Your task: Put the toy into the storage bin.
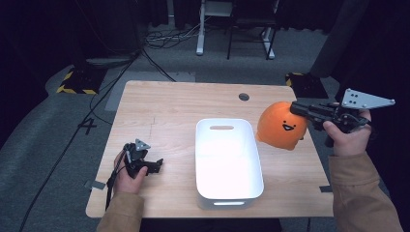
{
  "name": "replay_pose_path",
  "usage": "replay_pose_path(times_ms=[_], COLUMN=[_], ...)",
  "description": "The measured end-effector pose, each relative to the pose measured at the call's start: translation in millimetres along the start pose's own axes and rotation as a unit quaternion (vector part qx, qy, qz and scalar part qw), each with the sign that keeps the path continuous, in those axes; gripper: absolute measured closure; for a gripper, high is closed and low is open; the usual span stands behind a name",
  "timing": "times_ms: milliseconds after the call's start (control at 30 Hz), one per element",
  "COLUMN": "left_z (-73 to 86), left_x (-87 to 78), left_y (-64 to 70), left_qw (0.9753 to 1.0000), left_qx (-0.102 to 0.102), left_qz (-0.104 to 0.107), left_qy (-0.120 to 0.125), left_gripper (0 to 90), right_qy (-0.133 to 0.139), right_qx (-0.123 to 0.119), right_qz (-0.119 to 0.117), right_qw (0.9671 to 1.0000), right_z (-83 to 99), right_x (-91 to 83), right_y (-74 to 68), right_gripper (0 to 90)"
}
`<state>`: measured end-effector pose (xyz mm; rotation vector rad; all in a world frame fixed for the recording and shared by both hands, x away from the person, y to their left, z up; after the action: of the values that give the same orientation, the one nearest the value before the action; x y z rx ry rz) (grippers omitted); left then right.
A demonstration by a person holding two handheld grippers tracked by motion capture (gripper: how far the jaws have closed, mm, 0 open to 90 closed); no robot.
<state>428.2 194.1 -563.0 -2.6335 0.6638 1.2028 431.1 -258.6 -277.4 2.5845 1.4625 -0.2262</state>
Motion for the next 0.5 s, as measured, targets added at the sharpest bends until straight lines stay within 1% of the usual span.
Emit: replay_pose_path(times_ms=[133,233,267,300,333,367,500], left_z=[0.0,0.0,0.0,0.0,-0.1,0.0,0.0], left_x=[0.0,0.0,0.0,0.0,0.0,0.0,0.0], left_y=[0.0,0.0,0.0,0.0,-0.2,0.0,0.0], left_qw=[1.0000,1.0000,1.0000,1.0000,1.0000,1.0000,1.0000], left_qx=[0.000,0.000,0.000,0.000,0.000,0.000,0.000], left_qz=[0.000,0.000,0.000,0.000,-0.001,0.000,0.000], left_qy=[0.000,0.000,0.000,0.000,0.000,0.000,0.000], left_gripper=[4.5,4.5,4.5,4.5,4.5,4.5,4.5], right_qy=[0.001,0.002,0.003,0.003,0.001,0.001,-0.002], right_qx=[-0.005,-0.008,-0.010,-0.010,-0.012,-0.012,-0.013], right_qz=[-0.008,-0.011,-0.015,-0.015,-0.019,-0.019,-0.027], right_qw=[1.0000,0.9999,0.9998,0.9998,0.9997,0.9997,0.9995], right_z=[-9.2,-12.6,-15.5,-15.5,-17.5,-17.5,-20.6], right_x=[8.8,13.0,17.3,17.3,21.8,21.8,31.4], right_y=[-5.4,-7.7,-9.9,-9.9,-12.1,-12.1,-15.5], right_gripper=[83.5,83.5,83.6,83.6,83.6,83.6,83.5])
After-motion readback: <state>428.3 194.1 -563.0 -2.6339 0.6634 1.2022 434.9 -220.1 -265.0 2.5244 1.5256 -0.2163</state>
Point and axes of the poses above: each handheld gripper's, and its own axes: x roughly forward along the jaws, z roughly out of its underside, y roughly to its right, the point moved 8 cm from there along x, roughly forward along the jaws
